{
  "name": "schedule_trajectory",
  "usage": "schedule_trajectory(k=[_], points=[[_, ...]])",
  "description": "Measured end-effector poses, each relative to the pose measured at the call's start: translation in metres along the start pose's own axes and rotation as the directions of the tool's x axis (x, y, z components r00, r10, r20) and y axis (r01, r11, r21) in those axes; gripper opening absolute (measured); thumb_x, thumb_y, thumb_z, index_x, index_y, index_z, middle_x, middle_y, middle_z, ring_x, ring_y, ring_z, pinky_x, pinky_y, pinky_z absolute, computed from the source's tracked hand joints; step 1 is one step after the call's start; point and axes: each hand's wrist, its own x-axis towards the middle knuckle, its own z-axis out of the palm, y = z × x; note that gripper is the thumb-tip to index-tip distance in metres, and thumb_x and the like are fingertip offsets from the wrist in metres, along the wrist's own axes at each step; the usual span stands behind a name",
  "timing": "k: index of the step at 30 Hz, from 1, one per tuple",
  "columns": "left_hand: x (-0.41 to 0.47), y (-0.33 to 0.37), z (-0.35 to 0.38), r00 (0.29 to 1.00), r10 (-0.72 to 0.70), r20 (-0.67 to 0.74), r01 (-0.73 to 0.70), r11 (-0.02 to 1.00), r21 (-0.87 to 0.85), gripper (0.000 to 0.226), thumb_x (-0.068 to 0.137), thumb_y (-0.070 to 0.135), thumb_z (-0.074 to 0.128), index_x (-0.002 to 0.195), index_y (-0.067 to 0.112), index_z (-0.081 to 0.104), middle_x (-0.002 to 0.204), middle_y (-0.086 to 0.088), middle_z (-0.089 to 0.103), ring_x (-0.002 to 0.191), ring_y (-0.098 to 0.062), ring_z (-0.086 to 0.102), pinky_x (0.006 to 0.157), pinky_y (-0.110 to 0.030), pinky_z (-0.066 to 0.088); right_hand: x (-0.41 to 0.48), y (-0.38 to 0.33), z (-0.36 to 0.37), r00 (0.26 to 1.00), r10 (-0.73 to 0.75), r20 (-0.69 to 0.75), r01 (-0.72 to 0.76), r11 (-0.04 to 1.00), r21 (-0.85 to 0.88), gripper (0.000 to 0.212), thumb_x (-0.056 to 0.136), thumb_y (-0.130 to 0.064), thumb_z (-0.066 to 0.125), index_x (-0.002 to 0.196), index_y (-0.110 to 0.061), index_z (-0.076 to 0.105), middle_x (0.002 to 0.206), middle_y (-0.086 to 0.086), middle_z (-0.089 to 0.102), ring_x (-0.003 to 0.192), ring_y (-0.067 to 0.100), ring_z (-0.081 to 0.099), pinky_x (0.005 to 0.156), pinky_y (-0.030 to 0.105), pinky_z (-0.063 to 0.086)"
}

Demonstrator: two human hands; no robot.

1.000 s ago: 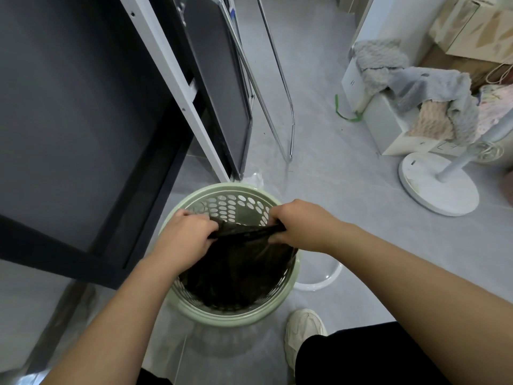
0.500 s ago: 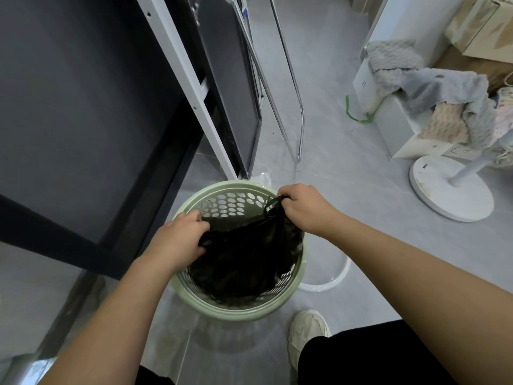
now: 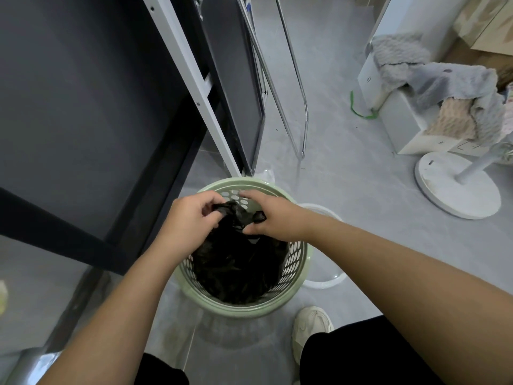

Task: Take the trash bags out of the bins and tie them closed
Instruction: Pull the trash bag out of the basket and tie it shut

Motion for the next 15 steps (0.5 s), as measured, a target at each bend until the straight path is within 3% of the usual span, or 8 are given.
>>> schedule_trajectory(k=[1, 3, 6, 9, 11, 12, 14, 15], points=[[-0.001, 0.002, -0.001, 1.000, 0.003, -0.003, -0.003, 0.999, -0.043, 0.023, 0.081, 0.005, 0.066, 0.080, 0.029, 0.067, 0.066, 0.000, 0.066, 0.052, -0.001, 0.056, 0.059, -0.015, 0.045, 0.004, -0.005, 0.005, 0.999, -0.029, 0.025, 0.029, 1.000, -0.003, 0.078, 0.083, -0.029, 0.071, 0.147, -0.029, 0.026, 0.146, -0.001, 0.044, 0.130, 0.018, 0.043, 0.107, 0.030, 0.035], [-0.002, 0.005, -0.005, 1.000, 0.013, 0.003, -0.012, 0.995, -0.094, 0.020, 0.082, 0.006, 0.067, 0.082, 0.025, 0.071, 0.070, 0.000, 0.069, 0.060, -0.007, 0.061, 0.063, -0.021, 0.048, 0.013, -0.012, 0.016, 0.997, -0.058, 0.053, 0.057, 0.998, 0.020, 0.070, 0.083, -0.027, 0.071, 0.143, -0.027, 0.035, 0.140, -0.001, 0.051, 0.126, 0.017, 0.047, 0.107, 0.032, 0.036], [-0.002, 0.002, -0.010, 1.000, -0.008, 0.002, 0.008, 0.991, -0.132, 0.020, 0.083, 0.006, 0.066, 0.083, 0.024, 0.073, 0.078, 0.004, 0.072, 0.071, -0.009, 0.064, 0.067, -0.022, 0.051, 0.022, -0.021, 0.022, 0.999, -0.020, 0.047, 0.018, 0.999, 0.041, 0.032, 0.089, -0.023, 0.063, 0.120, -0.015, 0.059, 0.111, 0.002, 0.064, 0.105, 0.019, 0.057, 0.090, 0.029, 0.042], [-0.002, -0.013, -0.014, 0.995, -0.102, 0.008, 0.102, 0.982, -0.159, 0.015, 0.083, 0.010, 0.067, 0.087, 0.024, 0.072, 0.081, 0.003, 0.071, 0.068, -0.005, 0.061, 0.065, -0.019, 0.046, 0.027, -0.025, 0.023, 0.999, 0.043, 0.005, -0.043, 0.998, 0.046, 0.021, 0.094, -0.020, 0.055, 0.107, -0.008, 0.066, 0.098, 0.007, 0.063, 0.091, 0.019, 0.053, 0.077, 0.025, 0.036], [0.001, -0.027, -0.017, 0.986, -0.163, -0.027, 0.161, 0.985, -0.058, 0.012, 0.082, 0.019, 0.071, 0.093, 0.024, 0.069, 0.091, 0.003, 0.068, 0.078, -0.010, 0.061, 0.071, -0.021, 0.045, 0.027, -0.025, 0.022, 0.997, 0.078, -0.017, -0.077, 0.995, 0.062, 0.023, 0.096, -0.020, 0.051, 0.110, -0.008, 0.065, 0.108, 0.009, 0.065, 0.094, 0.020, 0.054, 0.077, 0.023, 0.035], [0.004, -0.033, -0.019, 0.978, -0.206, -0.042, 0.209, 0.975, 0.073, 0.020, 0.081, 0.027, 0.071, 0.100, 0.024, 0.066, 0.100, 0.002, 0.065, 0.087, -0.014, 0.061, 0.075, -0.025, 0.046, 0.027, -0.024, 0.021, 0.995, 0.095, -0.027, -0.093, 0.993, 0.066, 0.024, 0.097, -0.021, 0.049, 0.111, -0.009, 0.065, 0.109, 0.008, 0.064, 0.097, 0.022, 0.055, 0.077, 0.023, 0.035], [0.007, -0.044, -0.023, 0.937, -0.350, -0.012, 0.335, 0.885, 0.322, 0.040, 0.083, 0.038, 0.067, 0.117, 0.018, 0.059, 0.116, -0.004, 0.058, 0.097, -0.021, 0.058, 0.080, -0.032, 0.047, 0.025, -0.026, 0.019, 0.991, 0.121, -0.052, -0.118, 0.990, 0.072, 0.026, 0.099, -0.024, 0.046, 0.114, -0.012, 0.063, 0.104, 0.003, 0.061, 0.096, 0.019, 0.054, 0.076, 0.023, 0.034], [0.007, -0.047, -0.024, 0.898, -0.439, 0.026, 0.403, 0.845, 0.352, 0.041, 0.086, 0.038, 0.064, 0.119, 0.015, 0.057, 0.116, -0.007, 0.059, 0.095, -0.023, 0.059, 0.078, -0.034, 0.049, 0.024, -0.027, 0.017, 0.990, 0.121, -0.065, -0.115, 0.989, 0.092, 0.025, 0.099, -0.025, 0.045, 0.112, -0.012, 0.063, 0.101, 0.002, 0.060, 0.094, 0.019, 0.053, 0.075, 0.025, 0.035]])
